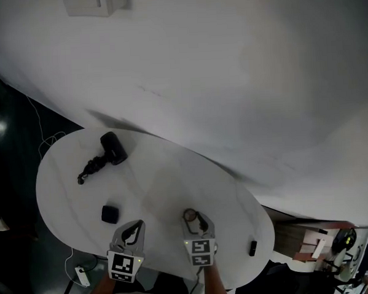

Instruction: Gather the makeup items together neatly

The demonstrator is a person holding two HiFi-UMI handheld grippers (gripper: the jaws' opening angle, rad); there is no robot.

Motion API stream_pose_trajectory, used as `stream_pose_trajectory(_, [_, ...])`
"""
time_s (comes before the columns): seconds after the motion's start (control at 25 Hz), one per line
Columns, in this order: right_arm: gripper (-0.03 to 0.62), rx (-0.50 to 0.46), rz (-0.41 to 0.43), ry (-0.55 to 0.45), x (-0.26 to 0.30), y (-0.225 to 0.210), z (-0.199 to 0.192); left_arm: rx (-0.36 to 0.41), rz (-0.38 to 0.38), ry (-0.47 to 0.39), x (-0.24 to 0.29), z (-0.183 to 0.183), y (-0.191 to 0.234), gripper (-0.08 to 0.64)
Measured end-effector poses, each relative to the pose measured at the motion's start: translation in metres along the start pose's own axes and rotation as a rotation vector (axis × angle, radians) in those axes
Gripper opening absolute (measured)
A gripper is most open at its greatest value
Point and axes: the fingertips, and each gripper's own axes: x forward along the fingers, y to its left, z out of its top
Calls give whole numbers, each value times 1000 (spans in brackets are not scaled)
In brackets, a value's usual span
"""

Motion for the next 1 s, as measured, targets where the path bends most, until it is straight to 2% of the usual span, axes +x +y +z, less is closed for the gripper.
stream_pose_trajectory(0.48, [215,64,-130,-105,-68,16,10,72,-113,-50,-31,9,-17,11])
stream_pose_trajectory(0.72, [215,105,-181,-125,-98,35,-7,108,-164,-58,-54,0,-27,11])
stream_pose_trajectory(1.0, [215,147,-217,-119,-118,61,-39,129,-210,-36,-76,-27,-35,10])
